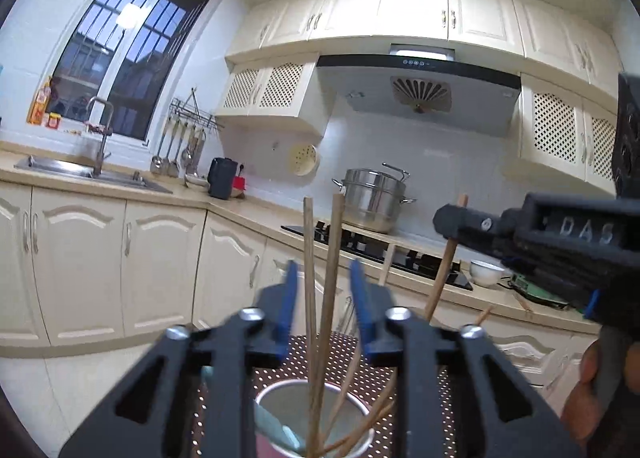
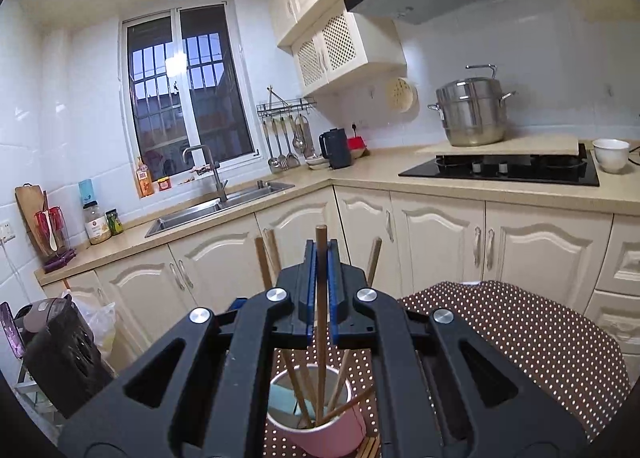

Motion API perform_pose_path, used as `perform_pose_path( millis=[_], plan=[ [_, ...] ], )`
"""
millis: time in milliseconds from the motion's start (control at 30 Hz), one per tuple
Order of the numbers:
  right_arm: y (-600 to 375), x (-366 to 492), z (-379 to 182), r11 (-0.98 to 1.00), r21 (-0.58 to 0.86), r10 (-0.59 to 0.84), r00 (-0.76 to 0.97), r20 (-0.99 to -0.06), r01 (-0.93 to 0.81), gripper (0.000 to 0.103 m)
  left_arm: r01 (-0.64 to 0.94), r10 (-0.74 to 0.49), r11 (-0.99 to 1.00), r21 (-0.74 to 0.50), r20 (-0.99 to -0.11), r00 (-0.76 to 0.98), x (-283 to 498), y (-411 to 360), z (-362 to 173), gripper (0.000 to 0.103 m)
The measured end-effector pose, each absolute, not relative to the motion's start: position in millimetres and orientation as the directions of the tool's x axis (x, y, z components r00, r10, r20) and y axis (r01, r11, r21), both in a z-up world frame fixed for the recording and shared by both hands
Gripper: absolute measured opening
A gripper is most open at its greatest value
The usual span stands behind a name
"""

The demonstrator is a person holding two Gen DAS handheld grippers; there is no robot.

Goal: Organize utensils
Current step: 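Open the left tool releasing its chopstick while the right tool releases its chopstick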

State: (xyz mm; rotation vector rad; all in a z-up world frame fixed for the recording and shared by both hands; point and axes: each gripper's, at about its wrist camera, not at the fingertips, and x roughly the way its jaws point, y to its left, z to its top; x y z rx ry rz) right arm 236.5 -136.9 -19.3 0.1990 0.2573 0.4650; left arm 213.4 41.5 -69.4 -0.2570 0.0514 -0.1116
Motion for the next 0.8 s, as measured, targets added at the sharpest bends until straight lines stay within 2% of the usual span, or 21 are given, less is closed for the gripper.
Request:
perform_pose_path(
  millis=[67, 200, 300, 367, 400, 433, 467, 500, 800],
  plan=[
    [-136.0, 234.8, -21.3, 0.878, 0.246, 0.462, 0.863, -0.206, -0.411, 0.006, 0.104, -0.118, 0.963, -0.248, -0.041, 0.992, 209.4, 41.7, -67.2, 0.029],
    [-136.1, 230.4, -23.6, 0.877, 0.264, 0.46, 0.859, -0.225, -0.401, 0.006, 0.104, -0.119, 0.96, -0.258, -0.041, 0.992, 197.6, 46.5, -60.0, 0.041],
    [-135.0, 227.0, -25.5, 0.88, 0.265, 0.457, 0.854, -0.247, -0.394, 0.007, 0.094, -0.111, 0.963, -0.253, -0.055, 0.992, 189.5, 49.5, -54.3, 0.047],
    [-134.5, 225.1, -24.9, 0.881, 0.269, 0.455, 0.853, -0.257, -0.39, 0.01, 0.083, -0.103, 0.965, -0.248, -0.068, 0.992, 184.5, 52.0, -50.9, 0.049],
    [-135.1, 223.5, -24.3, 0.882, 0.273, 0.452, 0.854, -0.258, -0.385, 0.021, 0.081, -0.102, 0.965, -0.249, -0.074, 0.992, 182.2, 53.4, -49.0, 0.05],
    [-136.1, 220.5, -23.1, 0.882, 0.28, 0.449, 0.856, -0.254, -0.38, 0.042, 0.078, -0.101, 0.964, -0.253, -0.079, 0.992, 179.9, 55.1, -47.4, 0.052],
    [-136.9, 217.1, -22.5, 0.881, 0.284, 0.448, 0.859, -0.248, -0.377, 0.054, 0.073, -0.098, 0.963, -0.259, -0.085, 0.992, 177.0, 57.5, -45.0, 0.053],
    [-137.1, 214.2, -20.9, 0.881, 0.285, 0.447, 0.861, -0.243, -0.377, 0.059, 0.07, -0.096, 0.963, -0.262, -0.089, 0.991, 174.0, 59.5, -43.3, 0.055],
    [-142.1, 187.1, -8.8, 0.899, 0.264, 0.412, 0.88, -0.236, -0.35, 0.061, 0.059, -0.09, 0.969, -0.241, -0.118, 0.989, 146.3, 65.1, -25.5, 0.062]
  ],
)
